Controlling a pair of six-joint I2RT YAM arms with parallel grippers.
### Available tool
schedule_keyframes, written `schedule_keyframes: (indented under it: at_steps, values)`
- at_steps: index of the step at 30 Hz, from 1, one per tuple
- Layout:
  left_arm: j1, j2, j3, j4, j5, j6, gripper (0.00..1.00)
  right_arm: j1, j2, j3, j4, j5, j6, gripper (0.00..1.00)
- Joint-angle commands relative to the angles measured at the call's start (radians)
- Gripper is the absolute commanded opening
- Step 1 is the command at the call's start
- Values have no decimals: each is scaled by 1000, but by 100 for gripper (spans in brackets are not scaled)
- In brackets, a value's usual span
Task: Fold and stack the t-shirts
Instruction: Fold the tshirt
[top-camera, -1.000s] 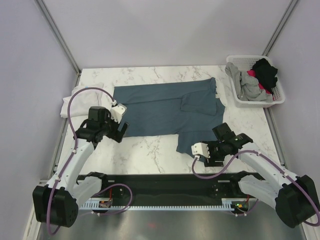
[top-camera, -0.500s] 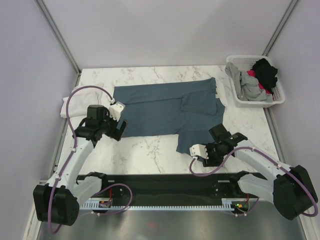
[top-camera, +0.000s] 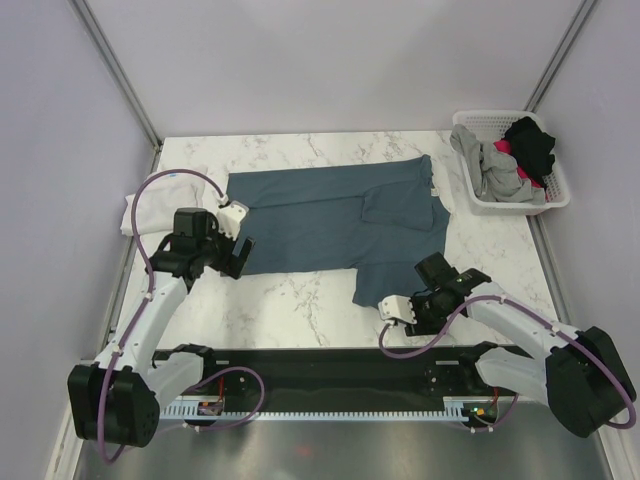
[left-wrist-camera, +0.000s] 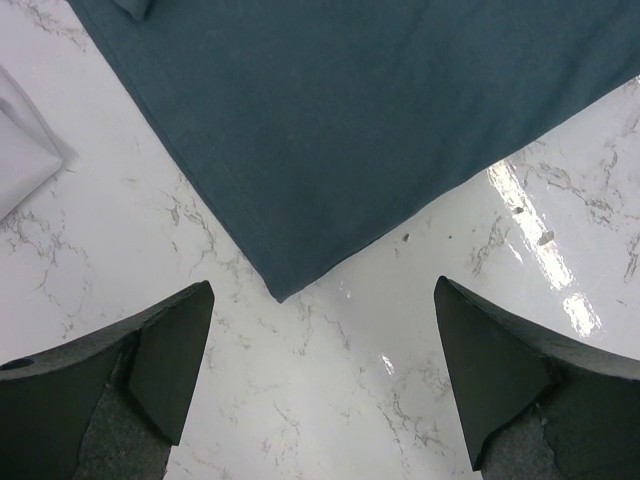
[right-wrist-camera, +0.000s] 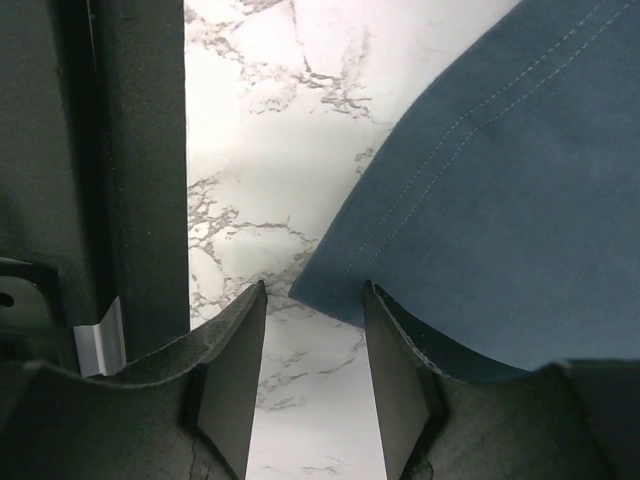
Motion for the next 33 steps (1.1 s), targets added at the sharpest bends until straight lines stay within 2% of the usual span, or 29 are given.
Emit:
schedule_keyframes:
  at_steps: [1,6,7,10,12,13,17,19,22,33]
  values:
    - [8,3,32,35,15,-27,100,10,14,-15,33,-1,5,51]
    - [21,6,23,27,15,-57,100,16,35,-17,74,12,33,42]
    - [30,4,17,24,18,-69,100,19,39,-16,77,21,38,33]
    - [47,4,14,-6,30,-111,99,18,51,-11,80,35,45,17]
    - [53,6,29,-31,-5,-158,98,19,42,-6,79,44,54,11]
    - [64,13,53,-45,-7,-168,97,19,31,1,82,52,61,0]
    - [71,94,153,-167,-33,-152,94,21,-15,38,82,68,129,0]
    - [80,156,184,-219,-50,-106,86,19,-30,52,94,62,172,0]
    - [103,208,184,-261,-16,-96,80,19,-21,63,119,65,212,0]
    - [113,430,212,-235,-28,-42,73,21,16,89,177,87,262,0]
